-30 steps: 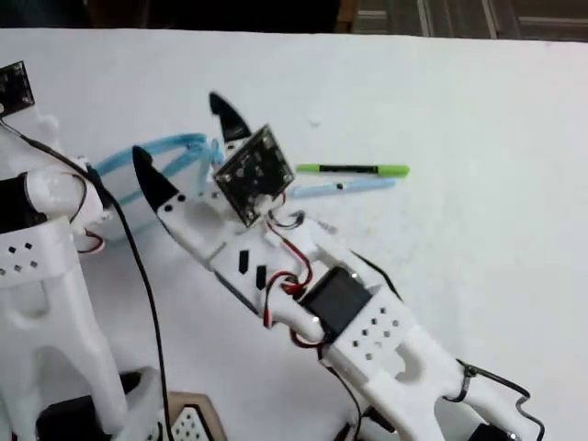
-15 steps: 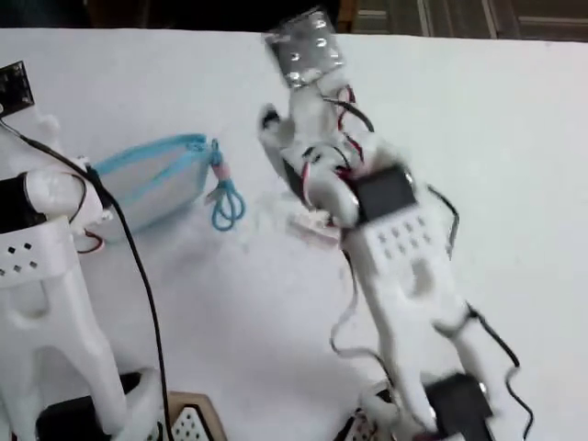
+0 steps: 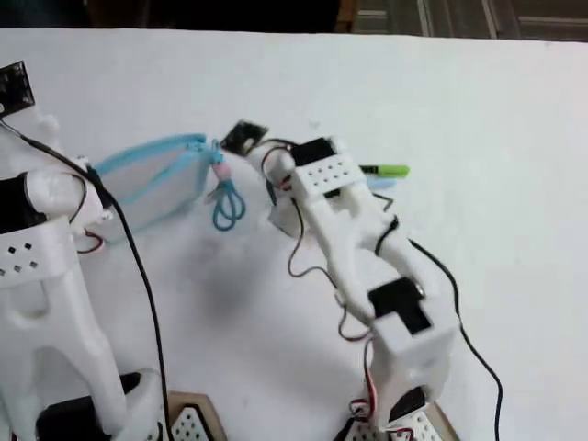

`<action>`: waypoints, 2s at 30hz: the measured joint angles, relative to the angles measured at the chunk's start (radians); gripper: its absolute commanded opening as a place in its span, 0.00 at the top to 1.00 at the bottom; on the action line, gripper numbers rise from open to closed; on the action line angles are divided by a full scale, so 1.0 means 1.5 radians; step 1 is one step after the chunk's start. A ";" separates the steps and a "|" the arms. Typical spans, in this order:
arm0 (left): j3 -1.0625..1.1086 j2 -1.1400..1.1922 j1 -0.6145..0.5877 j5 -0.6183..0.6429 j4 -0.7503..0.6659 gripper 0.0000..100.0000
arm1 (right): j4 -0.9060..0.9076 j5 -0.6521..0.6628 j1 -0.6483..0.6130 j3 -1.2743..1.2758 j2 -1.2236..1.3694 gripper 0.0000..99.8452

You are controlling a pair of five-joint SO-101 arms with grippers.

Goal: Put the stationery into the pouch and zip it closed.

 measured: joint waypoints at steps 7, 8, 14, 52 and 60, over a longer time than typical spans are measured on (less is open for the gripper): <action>0.000 0.000 -0.038 0.000 0.000 0.98 | -0.045 0.052 0.016 -0.014 0.115 0.76; 0.000 0.000 -0.039 0.000 0.000 0.98 | -0.046 0.052 0.018 -0.017 0.124 0.78; 0.000 0.000 -0.039 0.000 0.000 0.98 | -0.064 0.054 0.030 -0.036 0.139 0.98; 0.000 0.000 -0.004 -0.004 0.000 0.98 | -0.574 -0.472 -0.212 0.743 -1.073 0.98; 0.000 0.000 0.030 -0.004 0.000 0.98 | -0.823 -0.497 -0.219 0.620 -0.923 0.98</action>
